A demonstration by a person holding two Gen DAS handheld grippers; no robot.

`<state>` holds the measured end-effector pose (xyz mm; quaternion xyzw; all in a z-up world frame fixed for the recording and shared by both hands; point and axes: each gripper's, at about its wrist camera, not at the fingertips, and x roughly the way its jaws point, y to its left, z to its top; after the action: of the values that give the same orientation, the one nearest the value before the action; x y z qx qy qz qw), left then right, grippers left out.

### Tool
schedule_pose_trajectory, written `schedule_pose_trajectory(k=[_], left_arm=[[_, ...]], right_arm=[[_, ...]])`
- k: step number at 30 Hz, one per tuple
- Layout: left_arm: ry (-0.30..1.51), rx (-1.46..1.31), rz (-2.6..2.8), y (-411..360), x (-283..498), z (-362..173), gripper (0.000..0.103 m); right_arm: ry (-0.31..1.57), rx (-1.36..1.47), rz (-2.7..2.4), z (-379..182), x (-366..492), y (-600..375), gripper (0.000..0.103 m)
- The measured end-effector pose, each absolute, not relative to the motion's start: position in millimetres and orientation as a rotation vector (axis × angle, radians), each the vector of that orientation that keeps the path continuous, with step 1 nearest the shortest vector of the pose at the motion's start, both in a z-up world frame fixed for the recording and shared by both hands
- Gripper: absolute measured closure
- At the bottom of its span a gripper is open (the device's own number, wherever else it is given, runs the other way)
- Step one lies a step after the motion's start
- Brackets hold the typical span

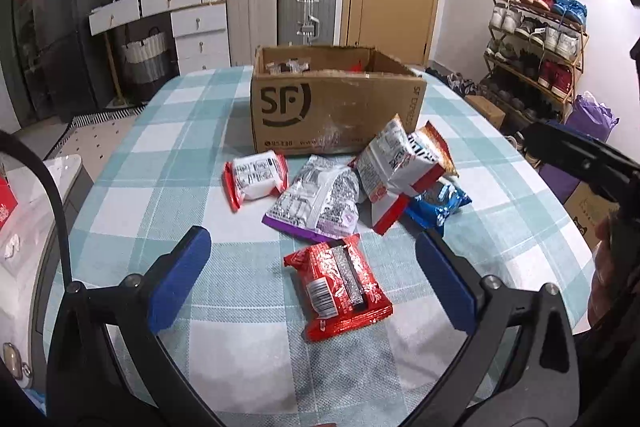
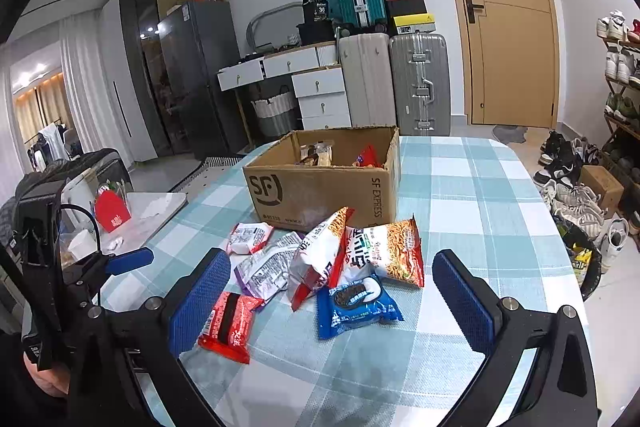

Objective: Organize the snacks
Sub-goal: 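Lower the left gripper onto the red wafer pack and close on it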

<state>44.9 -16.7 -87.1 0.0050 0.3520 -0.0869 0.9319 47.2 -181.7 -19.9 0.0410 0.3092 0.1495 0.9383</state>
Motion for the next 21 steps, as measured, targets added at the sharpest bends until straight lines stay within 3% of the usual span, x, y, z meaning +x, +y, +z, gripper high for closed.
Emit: schedule_pose_trajectory(k=[17,21], left_arm=[[0.971,0.072,-0.211,-41.8,81.5,-139.2,0.001],[0.993,0.065,-0.21,-43.7,88.5,-146.7,0.005]], right_arm=[[0.674,0.09,0.299,-27.2,51.7,-183.3,0.0],[0.681,0.096,0.3,-28.6,52.3,-184.5,0.0]])
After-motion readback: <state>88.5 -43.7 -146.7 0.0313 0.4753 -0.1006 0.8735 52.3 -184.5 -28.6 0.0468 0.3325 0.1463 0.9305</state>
